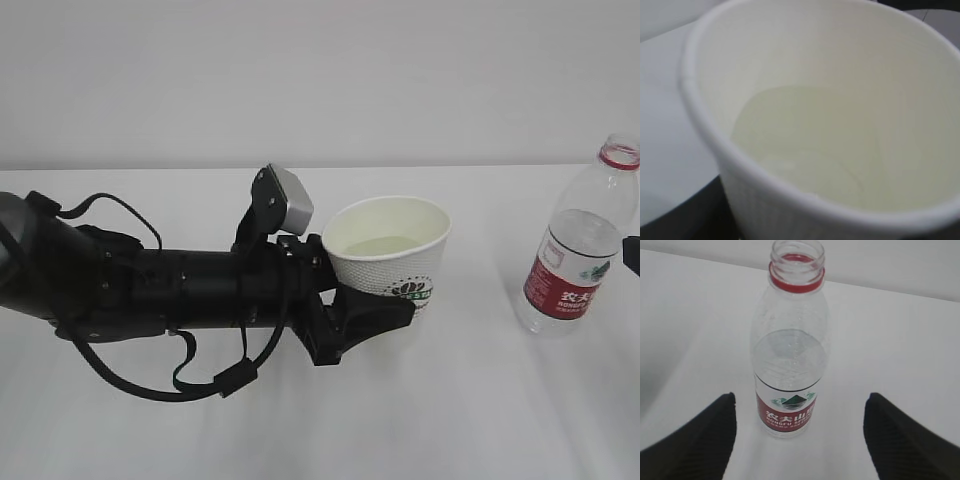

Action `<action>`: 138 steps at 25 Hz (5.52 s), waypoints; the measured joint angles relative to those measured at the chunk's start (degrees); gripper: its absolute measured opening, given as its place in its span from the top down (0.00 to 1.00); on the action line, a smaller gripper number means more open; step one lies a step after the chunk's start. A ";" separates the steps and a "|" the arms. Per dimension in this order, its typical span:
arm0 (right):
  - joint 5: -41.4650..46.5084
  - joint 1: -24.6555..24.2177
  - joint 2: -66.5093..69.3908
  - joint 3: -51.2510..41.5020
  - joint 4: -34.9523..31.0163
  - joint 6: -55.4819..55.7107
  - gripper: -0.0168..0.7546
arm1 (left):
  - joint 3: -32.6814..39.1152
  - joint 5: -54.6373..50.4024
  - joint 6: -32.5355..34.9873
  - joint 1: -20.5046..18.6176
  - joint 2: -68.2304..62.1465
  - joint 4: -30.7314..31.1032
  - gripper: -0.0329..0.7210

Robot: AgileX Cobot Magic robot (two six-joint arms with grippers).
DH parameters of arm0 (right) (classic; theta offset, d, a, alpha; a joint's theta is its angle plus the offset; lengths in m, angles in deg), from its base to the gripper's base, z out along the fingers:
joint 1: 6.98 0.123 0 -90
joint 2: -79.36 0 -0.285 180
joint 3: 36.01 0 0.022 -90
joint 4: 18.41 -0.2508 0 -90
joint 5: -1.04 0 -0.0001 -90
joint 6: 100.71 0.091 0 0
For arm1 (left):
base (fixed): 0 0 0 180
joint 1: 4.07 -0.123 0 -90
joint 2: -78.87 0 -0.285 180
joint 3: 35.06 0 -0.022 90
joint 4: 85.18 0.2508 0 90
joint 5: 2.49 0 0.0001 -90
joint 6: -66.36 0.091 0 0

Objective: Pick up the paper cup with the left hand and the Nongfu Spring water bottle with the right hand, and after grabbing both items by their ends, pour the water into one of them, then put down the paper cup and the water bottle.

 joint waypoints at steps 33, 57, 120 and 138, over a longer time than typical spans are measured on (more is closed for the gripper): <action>0.00 0.00 0.00 0.00 0.12 -0.12 0.21 | 6.19 0.56 11.53 -1.48 -0.91 -15.22 0.31; 0.00 0.00 0.00 0.00 0.25 -0.12 0.21 | 6.63 2.00 11.88 -17.31 -0.91 -16.78 0.31; -1.35 0.00 0.85 0.00 2.53 -0.12 0.21 | 17.97 8.19 23.78 -19.96 -3.75 -52.62 0.34; -5.03 0.00 3.52 0.00 2.63 -0.24 0.21 | 18.75 8.68 23.78 -19.96 -3.75 -52.62 0.30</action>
